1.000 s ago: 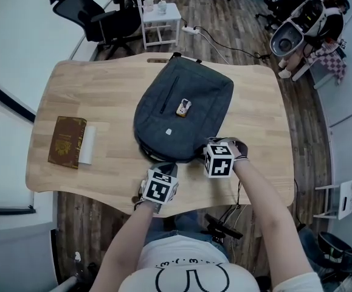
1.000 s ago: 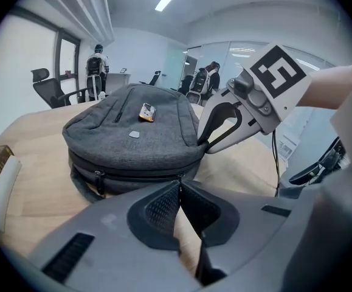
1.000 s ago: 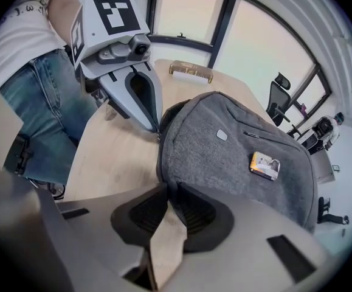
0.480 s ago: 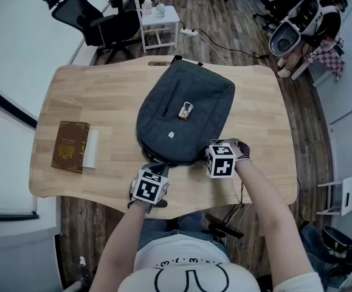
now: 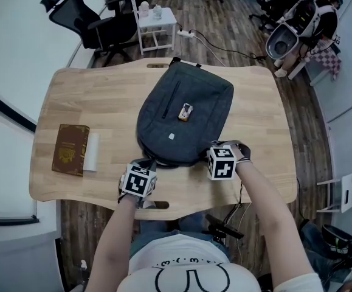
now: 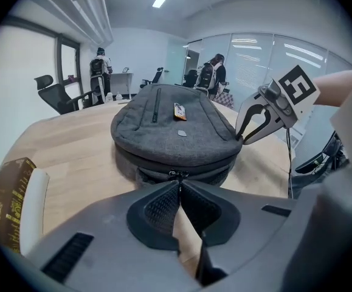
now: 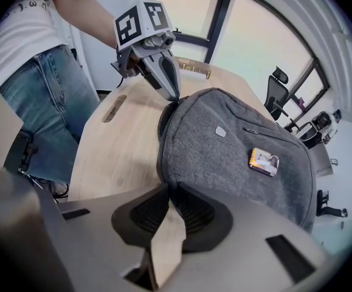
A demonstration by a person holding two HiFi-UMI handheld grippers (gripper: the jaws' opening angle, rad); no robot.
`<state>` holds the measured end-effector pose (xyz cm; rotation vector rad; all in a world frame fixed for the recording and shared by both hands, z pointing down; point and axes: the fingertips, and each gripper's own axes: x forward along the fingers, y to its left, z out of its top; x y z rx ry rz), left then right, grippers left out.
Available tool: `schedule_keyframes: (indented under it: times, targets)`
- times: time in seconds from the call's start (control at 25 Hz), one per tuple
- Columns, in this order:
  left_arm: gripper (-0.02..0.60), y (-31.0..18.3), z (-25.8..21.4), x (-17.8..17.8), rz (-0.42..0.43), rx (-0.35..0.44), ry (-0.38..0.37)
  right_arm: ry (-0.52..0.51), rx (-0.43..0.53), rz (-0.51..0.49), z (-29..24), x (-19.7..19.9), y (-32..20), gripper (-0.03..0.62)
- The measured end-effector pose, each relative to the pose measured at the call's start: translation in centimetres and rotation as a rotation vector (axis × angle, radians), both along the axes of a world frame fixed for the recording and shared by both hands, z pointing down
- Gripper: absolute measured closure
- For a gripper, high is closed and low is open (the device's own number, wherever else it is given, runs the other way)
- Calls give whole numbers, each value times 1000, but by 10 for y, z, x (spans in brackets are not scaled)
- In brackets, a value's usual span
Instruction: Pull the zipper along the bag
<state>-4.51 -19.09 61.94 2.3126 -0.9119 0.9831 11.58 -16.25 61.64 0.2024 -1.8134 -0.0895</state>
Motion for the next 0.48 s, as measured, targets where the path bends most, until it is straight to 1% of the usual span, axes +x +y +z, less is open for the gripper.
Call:
schedule_keyframes:
  times: [0.16, 0.28, 0.4, 0.48]
  targets:
    - [563, -2, 0, -1, 3, 9, -17, 8, 9, 8, -1, 1, 0, 493]
    - [563, -1, 1, -1, -11, 12, -4, 10, 21, 23, 0, 1, 0, 493]
    - [563, 0, -1, 1, -35, -33, 47, 14, 30, 59, 1, 0, 0, 488]
    - [562, 2, -1, 1, -28, -61, 52, 16, 22, 104, 1, 1, -1, 477]
